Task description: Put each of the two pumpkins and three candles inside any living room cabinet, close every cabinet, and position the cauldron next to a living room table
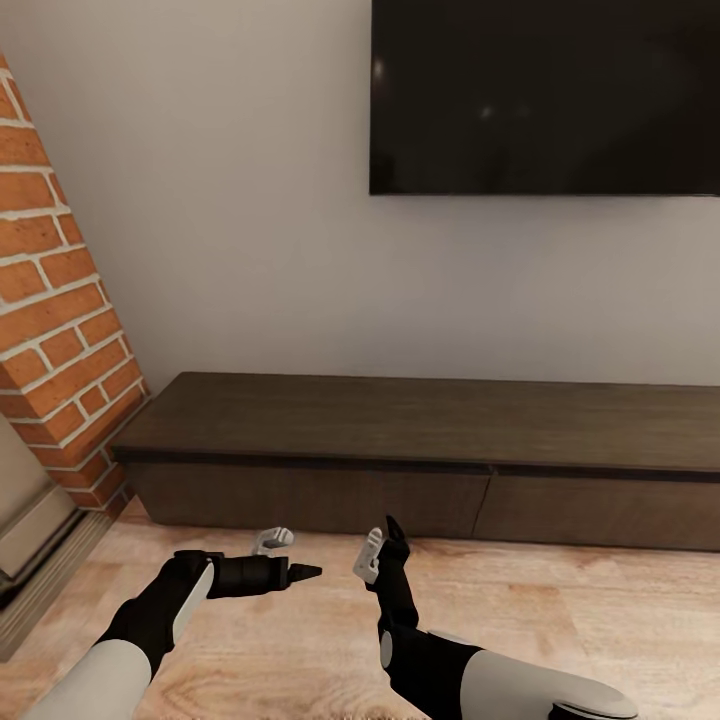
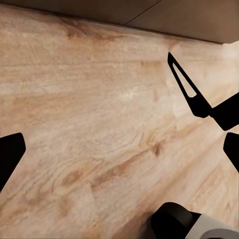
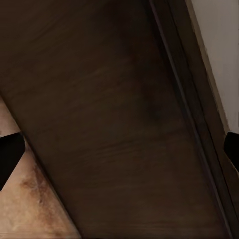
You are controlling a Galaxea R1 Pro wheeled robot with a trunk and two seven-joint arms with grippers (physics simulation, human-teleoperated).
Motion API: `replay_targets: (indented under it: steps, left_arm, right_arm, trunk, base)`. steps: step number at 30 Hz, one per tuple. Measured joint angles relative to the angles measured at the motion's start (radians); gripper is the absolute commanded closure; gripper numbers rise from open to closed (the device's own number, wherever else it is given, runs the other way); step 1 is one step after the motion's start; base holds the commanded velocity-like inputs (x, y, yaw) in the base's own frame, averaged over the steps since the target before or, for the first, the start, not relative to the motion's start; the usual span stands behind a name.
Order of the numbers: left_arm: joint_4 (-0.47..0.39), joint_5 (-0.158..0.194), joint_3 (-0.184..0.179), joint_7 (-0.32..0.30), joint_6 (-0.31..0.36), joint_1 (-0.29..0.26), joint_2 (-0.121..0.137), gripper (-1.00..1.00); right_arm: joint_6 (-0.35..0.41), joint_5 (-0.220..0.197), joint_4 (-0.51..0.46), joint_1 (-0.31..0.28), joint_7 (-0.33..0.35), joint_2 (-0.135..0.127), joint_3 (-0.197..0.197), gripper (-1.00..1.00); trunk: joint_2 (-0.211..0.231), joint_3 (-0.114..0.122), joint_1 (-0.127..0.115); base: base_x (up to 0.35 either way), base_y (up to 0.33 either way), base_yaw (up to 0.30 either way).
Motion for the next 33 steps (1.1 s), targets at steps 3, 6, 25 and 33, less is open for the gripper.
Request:
replay_targets:
  steps: [3, 6, 25, 33]
  left_arm:
    - [0.000, 0.000, 0.000, 0.000, 0.000, 0.000, 0.000, -1.00]
    - [0.000, 0.000, 0.000, 0.000, 0.000, 0.000, 0.000, -1.00]
    - [0.021, 0.002, 0.000, 0.000, 0.000, 0.000, -0.003, -1.00]
    - [0.027, 0.003, 0.000, 0.003, 0.000, 0.000, -0.003, -1.00]
  right_arm:
    - [0.000, 0.000, 0.001, 0.000, 0.000, 0.000, 0.000, -1.00]
    - [0.000, 0.000, 0.004, 0.000, 0.000, 0.000, 0.001, -1.00]
    - [-0.001, 0.000, 0.036, 0.000, 0.000, 0.000, 0.001, -1.00]
    - [0.000, 0.000, 0.049, 0.000, 0.000, 0.000, 0.002, -1.00]
  trunk:
    - [-0.001, -0.012, 0.001]
    - [-0.001, -0.023, 0.003]
    - [-0.003, -0.043, 0.005]
    - [-0.003, -0.043, 0.005]
  base:
    - [0.000, 0.000, 0.000]
    - [0.000, 0.000, 0.000]
    - [0.000, 0.000, 0.000]
    - [0.031, 0.000, 0.000]
